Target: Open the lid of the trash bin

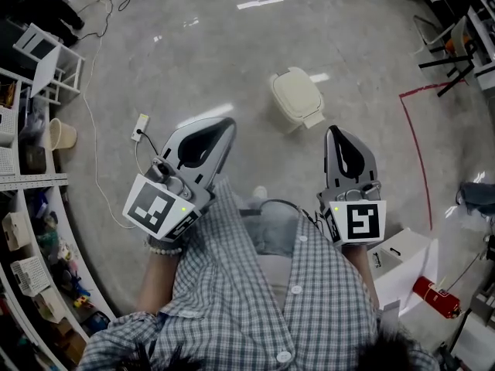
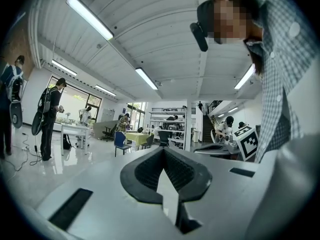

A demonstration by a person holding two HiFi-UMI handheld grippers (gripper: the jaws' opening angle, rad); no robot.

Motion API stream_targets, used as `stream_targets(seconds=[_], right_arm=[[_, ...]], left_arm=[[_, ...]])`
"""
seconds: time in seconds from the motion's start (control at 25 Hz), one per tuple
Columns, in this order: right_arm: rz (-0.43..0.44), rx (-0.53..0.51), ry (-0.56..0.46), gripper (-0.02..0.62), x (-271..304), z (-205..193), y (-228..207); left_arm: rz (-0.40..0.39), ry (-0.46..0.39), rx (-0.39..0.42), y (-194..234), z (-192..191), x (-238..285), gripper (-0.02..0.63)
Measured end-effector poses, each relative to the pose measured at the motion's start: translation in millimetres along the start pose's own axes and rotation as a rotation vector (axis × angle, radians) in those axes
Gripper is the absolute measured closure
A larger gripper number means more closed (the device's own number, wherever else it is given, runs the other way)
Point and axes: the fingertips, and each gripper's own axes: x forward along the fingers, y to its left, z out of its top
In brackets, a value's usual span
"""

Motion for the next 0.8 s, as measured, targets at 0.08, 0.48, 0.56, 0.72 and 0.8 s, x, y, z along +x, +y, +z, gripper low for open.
stream_targets(seconds=[0.08, 0.48, 0.56, 0.72, 0.8], right_arm=[[-0.007, 0.007, -0.005, 0.577, 1, -2, -7], [-0.051, 0.023, -0.016, 0.577, 16, -4, -28], [-0.063, 0.019, -0.014, 0.577, 20, -4, -32], [-0.094, -0.011, -0.02, 0.577, 36, 2, -37], [-0.117, -0.004, -0.014, 0.577, 44, 2, -41]], left_arm=[[-0.011, -0.011, 0.005, -2, 4, 8, 0.601], [-0.038, -0.009, 0.034, 8, 9, 32, 0.601], [-0.044, -0.005, 0.046, 14, 10, 36, 0.601], [-0.061, -0.021, 0.047, 36, 17, 47, 0.601], [-0.08, -0.023, 0.042, 47, 18, 57, 0.601]])
